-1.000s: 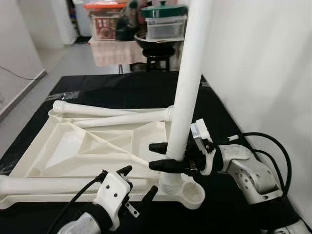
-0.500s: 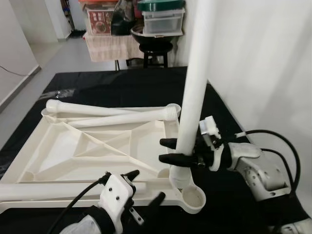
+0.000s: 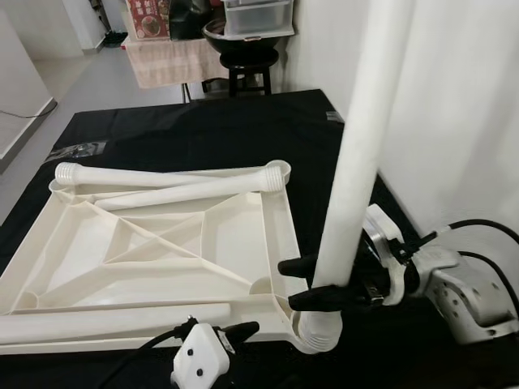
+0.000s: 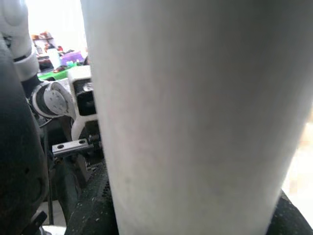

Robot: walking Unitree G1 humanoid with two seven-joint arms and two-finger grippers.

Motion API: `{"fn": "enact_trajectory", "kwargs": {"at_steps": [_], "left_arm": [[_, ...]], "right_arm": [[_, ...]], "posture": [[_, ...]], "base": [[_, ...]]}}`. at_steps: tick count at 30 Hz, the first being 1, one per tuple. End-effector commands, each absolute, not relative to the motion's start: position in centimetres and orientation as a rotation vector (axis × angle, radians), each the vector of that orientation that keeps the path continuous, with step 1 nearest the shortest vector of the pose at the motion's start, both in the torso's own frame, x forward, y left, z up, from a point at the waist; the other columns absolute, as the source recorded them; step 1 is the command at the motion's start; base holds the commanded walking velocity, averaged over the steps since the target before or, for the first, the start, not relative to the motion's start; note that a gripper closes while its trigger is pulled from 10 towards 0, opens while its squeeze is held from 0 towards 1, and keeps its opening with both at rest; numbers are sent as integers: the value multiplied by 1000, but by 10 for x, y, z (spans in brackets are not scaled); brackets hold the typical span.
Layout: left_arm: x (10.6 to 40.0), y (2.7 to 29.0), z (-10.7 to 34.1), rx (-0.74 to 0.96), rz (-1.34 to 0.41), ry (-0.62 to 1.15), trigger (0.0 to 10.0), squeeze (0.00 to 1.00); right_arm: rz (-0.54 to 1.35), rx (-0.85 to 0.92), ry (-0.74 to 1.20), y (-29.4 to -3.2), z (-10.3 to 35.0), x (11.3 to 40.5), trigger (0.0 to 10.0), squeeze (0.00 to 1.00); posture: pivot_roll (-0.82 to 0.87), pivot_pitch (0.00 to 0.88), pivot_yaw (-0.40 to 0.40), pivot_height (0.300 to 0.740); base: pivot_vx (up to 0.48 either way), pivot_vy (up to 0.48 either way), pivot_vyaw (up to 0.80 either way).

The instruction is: Building children table

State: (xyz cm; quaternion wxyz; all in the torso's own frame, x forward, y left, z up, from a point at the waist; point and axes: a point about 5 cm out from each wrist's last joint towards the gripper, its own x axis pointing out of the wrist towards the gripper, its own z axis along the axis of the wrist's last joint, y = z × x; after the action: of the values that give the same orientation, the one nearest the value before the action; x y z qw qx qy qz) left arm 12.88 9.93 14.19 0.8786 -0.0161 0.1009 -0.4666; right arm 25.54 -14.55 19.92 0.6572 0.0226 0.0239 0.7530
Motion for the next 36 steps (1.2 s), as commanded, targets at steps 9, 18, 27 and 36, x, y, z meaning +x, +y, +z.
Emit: {"fn": "enact_trajectory", "kwargs": {"at_steps": [9,18,27,36], "left_arm": [[120,104,149,-59,-956,226,10000,0],[113,104,152,-97,-966,253,10000,0],[112,105,153,-119,-984,272,10000,0],[114,106,154,-124,-979,267,10000,0]], "right_arm": [[1667,-43,16,-140,197,261,10000,0],[1686,-117,55,-147,200,261,10000,0],[1815,-108,151,-151,203,246,10000,0],[1809,-68,35,-134,213,248,10000,0]], "posture": [[8,240,44,740],[13,262,48,740],[12,259,52,740],[12,260,46,740]], "base": [[0,0,0],[0,0,0],[0,0,0],[0,0,0]]}}
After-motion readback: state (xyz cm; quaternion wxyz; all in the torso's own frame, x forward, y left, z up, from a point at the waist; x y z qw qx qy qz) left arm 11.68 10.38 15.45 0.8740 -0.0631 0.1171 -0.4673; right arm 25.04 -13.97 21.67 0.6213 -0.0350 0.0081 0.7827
